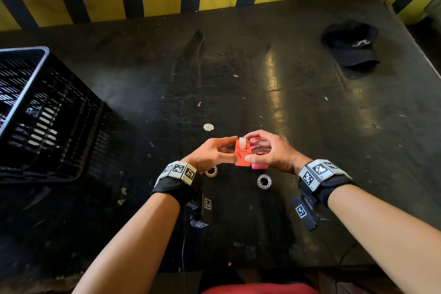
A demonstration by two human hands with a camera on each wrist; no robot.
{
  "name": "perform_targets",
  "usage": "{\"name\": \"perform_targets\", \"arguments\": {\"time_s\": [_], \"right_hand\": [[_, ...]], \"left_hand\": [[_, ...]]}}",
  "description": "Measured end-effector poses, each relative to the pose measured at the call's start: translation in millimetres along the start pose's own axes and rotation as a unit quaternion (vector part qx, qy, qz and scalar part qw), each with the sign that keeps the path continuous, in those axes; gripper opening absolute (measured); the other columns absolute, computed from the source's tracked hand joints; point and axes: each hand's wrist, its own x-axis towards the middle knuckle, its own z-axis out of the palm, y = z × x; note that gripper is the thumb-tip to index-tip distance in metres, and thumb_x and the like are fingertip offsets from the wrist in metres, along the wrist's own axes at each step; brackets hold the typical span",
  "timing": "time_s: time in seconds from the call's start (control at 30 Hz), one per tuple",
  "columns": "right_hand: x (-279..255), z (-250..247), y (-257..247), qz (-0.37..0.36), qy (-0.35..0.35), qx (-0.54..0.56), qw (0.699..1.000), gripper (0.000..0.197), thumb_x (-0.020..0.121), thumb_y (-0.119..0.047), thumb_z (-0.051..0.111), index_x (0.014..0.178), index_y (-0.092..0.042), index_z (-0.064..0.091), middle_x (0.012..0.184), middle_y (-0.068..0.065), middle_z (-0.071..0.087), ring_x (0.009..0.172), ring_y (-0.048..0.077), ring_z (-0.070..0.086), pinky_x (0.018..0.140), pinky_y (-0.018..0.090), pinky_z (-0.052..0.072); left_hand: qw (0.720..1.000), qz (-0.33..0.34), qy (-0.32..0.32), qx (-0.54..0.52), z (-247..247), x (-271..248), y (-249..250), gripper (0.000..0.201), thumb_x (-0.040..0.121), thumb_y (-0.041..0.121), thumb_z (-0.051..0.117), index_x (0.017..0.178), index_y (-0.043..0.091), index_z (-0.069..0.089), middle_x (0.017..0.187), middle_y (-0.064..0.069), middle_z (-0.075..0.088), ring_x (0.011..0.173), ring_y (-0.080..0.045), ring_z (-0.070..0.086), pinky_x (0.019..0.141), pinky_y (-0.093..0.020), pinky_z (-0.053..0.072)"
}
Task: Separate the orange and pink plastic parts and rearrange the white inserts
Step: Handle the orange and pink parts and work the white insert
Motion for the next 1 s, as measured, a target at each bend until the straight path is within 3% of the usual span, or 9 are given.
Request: {"name": "perform_targets", "arguments": {"time_s": [0.07, 0.17, 0.27, 0.37, 0.57, 0.8, 1.0], "right_hand": [[-0.5, 0.1, 2.5, -0.006, 0.003, -0.001, 1.000, 0.059, 0.069, -0.032, 0.090, 0.120, -0.039, 0.062, 0.125, -0.001, 0.068, 0.106, 0.012, 0.074, 0.098, 0.043, 0.059], [-1.7, -1.5, 7.0, -0.011, 0.006, -0.018, 1.000, 0.067, 0.064, -0.036, 0.092, 0.124, -0.037, 0.062, 0.126, -0.001, 0.069, 0.108, 0.014, 0.073, 0.099, 0.043, 0.059], [-3.1, -4.0, 7.7, -0.019, 0.006, -0.024, 1.000, 0.068, 0.070, -0.029, 0.093, 0.129, -0.034, 0.060, 0.127, -0.001, 0.068, 0.109, 0.015, 0.073, 0.098, 0.043, 0.060], [-4.8, -6.1, 7.0, -0.022, 0.001, -0.024, 0.999, 0.069, 0.071, -0.025, 0.093, 0.130, -0.032, 0.057, 0.126, 0.000, 0.068, 0.108, 0.016, 0.073, 0.097, 0.043, 0.060], [-8.0, -4.4, 9.1, -0.025, -0.004, -0.020, 0.999, 0.079, 0.057, -0.043, 0.092, 0.128, -0.035, 0.057, 0.127, 0.001, 0.068, 0.110, 0.016, 0.073, 0.099, 0.044, 0.059], [-9.7, -3.3, 15.7, -0.026, -0.003, -0.018, 1.000, 0.078, 0.057, -0.045, 0.092, 0.126, -0.037, 0.057, 0.127, 0.000, 0.067, 0.110, 0.015, 0.072, 0.098, 0.044, 0.060], [-10.4, -2.3, 20.5, -0.021, 0.001, -0.017, 1.000, 0.077, 0.057, -0.043, 0.094, 0.125, -0.040, 0.057, 0.125, -0.003, 0.070, 0.108, 0.015, 0.074, 0.099, 0.046, 0.059]], "left_hand": [[1.000, 0.009, 0.014, -0.014, -0.4, 0.9, 2.1, 0.071, 0.091, 0.023, 0.071, 0.155, 0.013, 0.040, 0.144, -0.006, 0.061, 0.130, -0.020, 0.061, 0.109, -0.036, 0.049], [0.997, 0.036, 0.059, -0.017, 3.0, 3.0, 5.8, 0.056, 0.095, 0.028, 0.066, 0.148, 0.021, 0.050, 0.143, -0.009, 0.060, 0.116, -0.023, 0.070, 0.100, -0.045, 0.058], [0.986, 0.084, 0.130, 0.067, 7.7, 3.0, 10.1, 0.036, 0.093, 0.023, 0.072, 0.128, 0.022, 0.063, 0.130, -0.003, 0.068, 0.095, -0.018, 0.077, 0.081, -0.042, 0.065], [0.979, 0.099, 0.147, 0.102, 12.2, 1.2, 14.7, 0.029, 0.089, 0.025, 0.077, 0.116, 0.019, 0.067, 0.119, 0.004, 0.072, 0.082, -0.019, 0.079, 0.075, -0.039, 0.066], [0.974, 0.112, 0.151, 0.128, 17.6, 4.0, 19.1, 0.015, 0.092, 0.020, 0.074, 0.106, 0.015, 0.071, 0.109, 0.001, 0.077, 0.082, -0.017, 0.078, 0.070, -0.039, 0.066], [0.988, 0.070, 0.109, 0.089, 17.2, 2.7, 22.0, 0.012, 0.097, 0.020, 0.067, 0.104, 0.011, 0.068, 0.107, -0.005, 0.076, 0.091, -0.022, 0.078, 0.079, -0.047, 0.066], [0.997, 0.051, 0.042, 0.041, 14.3, -4.6, 23.8, 0.008, 0.096, 0.018, 0.064, 0.090, 0.021, 0.068, 0.100, -0.007, 0.076, 0.103, -0.033, 0.075, 0.093, -0.055, 0.060]]}}
